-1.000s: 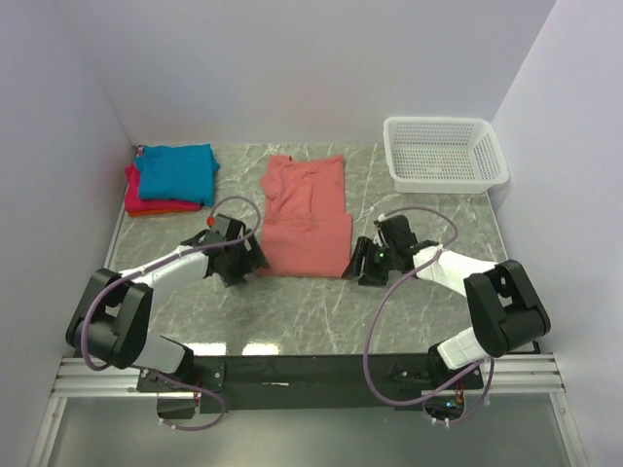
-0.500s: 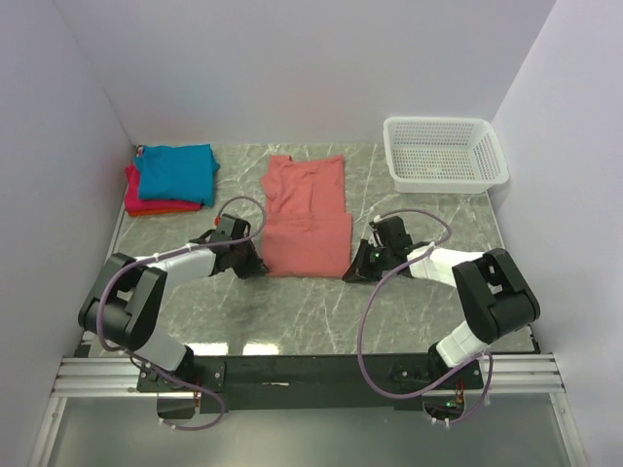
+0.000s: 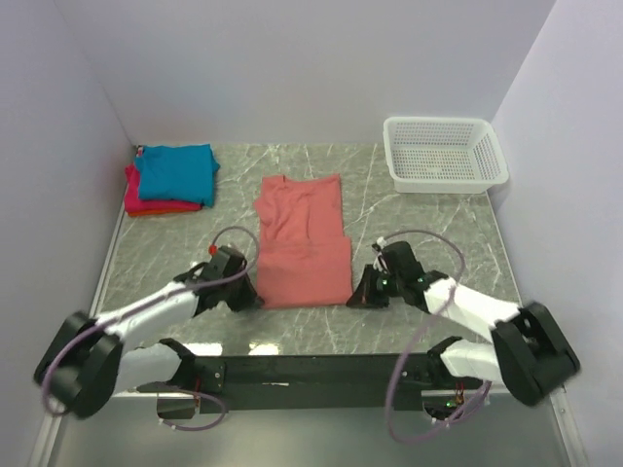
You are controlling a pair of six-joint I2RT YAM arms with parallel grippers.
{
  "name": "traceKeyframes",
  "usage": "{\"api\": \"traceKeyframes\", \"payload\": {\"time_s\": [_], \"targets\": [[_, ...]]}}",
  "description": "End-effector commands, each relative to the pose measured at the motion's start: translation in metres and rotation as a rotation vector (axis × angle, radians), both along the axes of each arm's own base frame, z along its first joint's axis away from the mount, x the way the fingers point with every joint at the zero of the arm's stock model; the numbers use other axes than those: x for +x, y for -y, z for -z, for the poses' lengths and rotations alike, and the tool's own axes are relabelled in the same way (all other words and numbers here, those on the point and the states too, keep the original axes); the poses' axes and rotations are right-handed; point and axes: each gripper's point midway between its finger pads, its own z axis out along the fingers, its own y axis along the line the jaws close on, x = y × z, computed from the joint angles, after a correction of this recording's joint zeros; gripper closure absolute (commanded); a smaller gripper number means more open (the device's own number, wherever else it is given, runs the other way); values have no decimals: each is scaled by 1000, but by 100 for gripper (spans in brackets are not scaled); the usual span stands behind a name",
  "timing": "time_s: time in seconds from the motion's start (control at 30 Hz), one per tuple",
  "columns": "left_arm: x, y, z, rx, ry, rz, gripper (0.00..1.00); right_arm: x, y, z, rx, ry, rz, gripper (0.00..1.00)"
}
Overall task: Fold and stack the t-shirts
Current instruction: Fold the tshirt
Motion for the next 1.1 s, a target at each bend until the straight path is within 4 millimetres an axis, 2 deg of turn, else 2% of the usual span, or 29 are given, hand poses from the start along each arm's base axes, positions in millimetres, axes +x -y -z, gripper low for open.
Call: {"api": "traceKeyframes", "payload": {"time_s": [0.0,0.03,0.1,0.13,0.2,0.23,0.27,0.3,0.33,0.37,0.4,0.43,0.47,0.5,0.53,0.57,0.6,0.63,0.67,0.7,0.73,0.8,0.83,0.87,0.9,0.93,1.0,1.07], "targets": [[-39,-7,-2,0,-61,-28,99,-30,7,-8,-15,-16,5,100],[-44,-1,-15,-42,-42,-28,99,-34,4,-21,22,18,-1,100],[-57,-4,-22,-45,-68,-54,99,-49,0,-30,43,8,-16,100],[-57,-1,-39,-78,-24,-46,99,-49,-1,-42,64,51,-14,100],[-53,-6,-51,-80,26,-68,99,-44,3,-54,46,97,6,100],[-49,-2,-68,-116,72,-66,99,-38,5,-61,40,129,17,100],[-41,-5,-76,-108,114,-89,99,-24,8,-76,16,201,41,100],[-34,-6,-85,-106,144,-101,99,-19,10,-82,-3,219,48,100],[-18,-7,-105,-84,205,-118,99,-10,11,-86,-26,233,58,100],[-12,-9,-115,-65,222,-130,99,2,8,-104,-18,277,70,100],[-3,-11,-123,-42,245,-146,99,12,6,-113,-17,310,73,100],[14,-16,-138,10,280,-181,99,23,6,-113,-22,307,83,100],[22,-19,-144,33,293,-200,99,36,0,-133,10,358,81,100],[34,-25,-150,62,313,-216,99,41,-3,-138,22,361,74,100],[49,-23,-160,67,328,-231,100,51,-4,-135,5,346,81,100],[58,-22,-165,64,338,-228,99,66,-3,-153,10,381,100,100],[70,-29,-168,78,351,-236,100,73,-2,-157,4,386,112,100],[82,-28,-171,79,347,-235,100,80,-3,-155,-6,375,114,100],[92,-26,-177,63,366,-232,100,91,-1,-166,6,393,131,100],[102,-32,-179,73,373,-242,100,98,-2,-169,14,398,135,100],[115,-30,-185,78,382,-242,99,104,-6,-170,27,383,121,100],[139,-34,-197,103,420,-253,100,119,-3,-172,37,380,128,100],[147,-34,-202,110,435,-251,99,127,-3,-164,32,354,129,100],[154,-38,-204,126,436,-258,100,134,-7,-174,57,369,114,100],[169,-44,-207,141,443,-273,100,147,-3,-166,48,348,132,100],[176,-45,-207,141,445,-268,100,158,-2,-177,54,367,142,100],[194,-49,-207,135,457,-266,100,171,-1,-179,63,365,145,100],[211,-42,-201,122,441,-231,100,188,2,-176,56,352,150,100]]}}
